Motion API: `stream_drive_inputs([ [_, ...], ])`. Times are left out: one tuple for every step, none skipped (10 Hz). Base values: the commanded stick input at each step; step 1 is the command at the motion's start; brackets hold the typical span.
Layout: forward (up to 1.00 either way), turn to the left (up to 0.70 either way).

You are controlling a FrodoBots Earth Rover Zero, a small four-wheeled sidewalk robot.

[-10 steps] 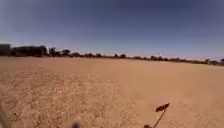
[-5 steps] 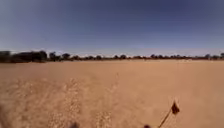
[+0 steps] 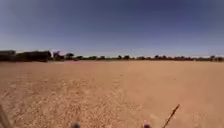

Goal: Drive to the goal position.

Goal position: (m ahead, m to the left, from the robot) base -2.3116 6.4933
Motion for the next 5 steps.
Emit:
stream_drive_inputs([
  [0.31, 0.77],
  [0.31, 0.77],
  [0.31, 0.76],
  [0.31, 0.77],
  [0.31, 0.77],
])
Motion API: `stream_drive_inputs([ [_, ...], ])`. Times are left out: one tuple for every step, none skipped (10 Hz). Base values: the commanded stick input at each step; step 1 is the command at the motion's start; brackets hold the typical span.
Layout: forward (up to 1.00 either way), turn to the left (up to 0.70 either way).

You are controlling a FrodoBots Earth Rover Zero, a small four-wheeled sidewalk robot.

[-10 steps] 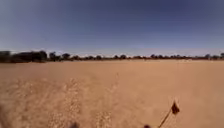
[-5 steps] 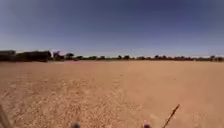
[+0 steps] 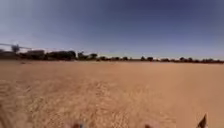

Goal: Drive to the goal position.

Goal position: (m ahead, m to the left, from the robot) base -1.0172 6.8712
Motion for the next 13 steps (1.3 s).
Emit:
stream_drive_inputs([
  [0.31, 0.77],
  [0.31, 0.77],
  [0.31, 0.77],
  [0.31, 0.77],
  [0.31, 0.77],
  [0.31, 0.76],
  [0.31, 0.76],
  [0.31, 0.76],
  [0.31, 0.76],
  [0.31, 0.76],
  [0.31, 0.76],
  [0.31, 0.76],
  [0.31, 0.76],
])
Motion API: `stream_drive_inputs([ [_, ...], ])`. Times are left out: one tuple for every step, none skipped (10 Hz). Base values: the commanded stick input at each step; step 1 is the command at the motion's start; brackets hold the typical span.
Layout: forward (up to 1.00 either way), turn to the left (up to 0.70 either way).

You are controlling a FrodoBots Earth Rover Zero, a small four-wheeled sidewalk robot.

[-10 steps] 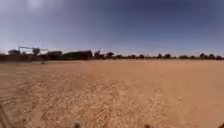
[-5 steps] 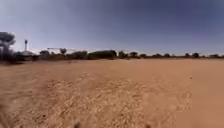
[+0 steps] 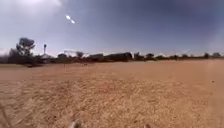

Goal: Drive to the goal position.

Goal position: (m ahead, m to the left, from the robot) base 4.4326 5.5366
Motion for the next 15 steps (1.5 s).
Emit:
stream_drive_inputs([
  [0.31, 0.76],
  [0.31, 0.76],
  [0.31, 0.76],
  [0.31, 0.76],
  [0.31, 0.76],
  [0.31, 0.76],
  [0.31, 0.76],
  [0.38, 0.20],
  [0.40, 0.09],
  [0.44, 0.00],
  [0.45, 0.00],
  [0.45, 0.00],
  [0.45, 0.00],
  [0.45, 0.00],
  [0.45, 0.00],
])
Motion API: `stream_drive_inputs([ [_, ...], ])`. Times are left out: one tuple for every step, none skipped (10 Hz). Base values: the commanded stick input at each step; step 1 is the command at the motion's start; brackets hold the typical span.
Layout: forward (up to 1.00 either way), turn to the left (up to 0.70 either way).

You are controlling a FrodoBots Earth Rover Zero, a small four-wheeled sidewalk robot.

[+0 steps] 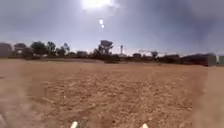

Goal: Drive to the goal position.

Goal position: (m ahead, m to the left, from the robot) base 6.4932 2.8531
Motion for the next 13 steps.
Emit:
stream_drive_inputs([
  [0.45, 0.00],
  [0.45, 0.00],
  [0.45, 0.00],
  [0.45, 0.00],
  [0.45, 0.00],
  [0.45, 0.00],
  [0.45, 0.00],
  [0.45, 0.00],
  [0.45, 0.00],
  [0.45, 0.00],
  [0.45, 0.00],
  [0.45, 0.00],
  [0.45, 0.00],
])
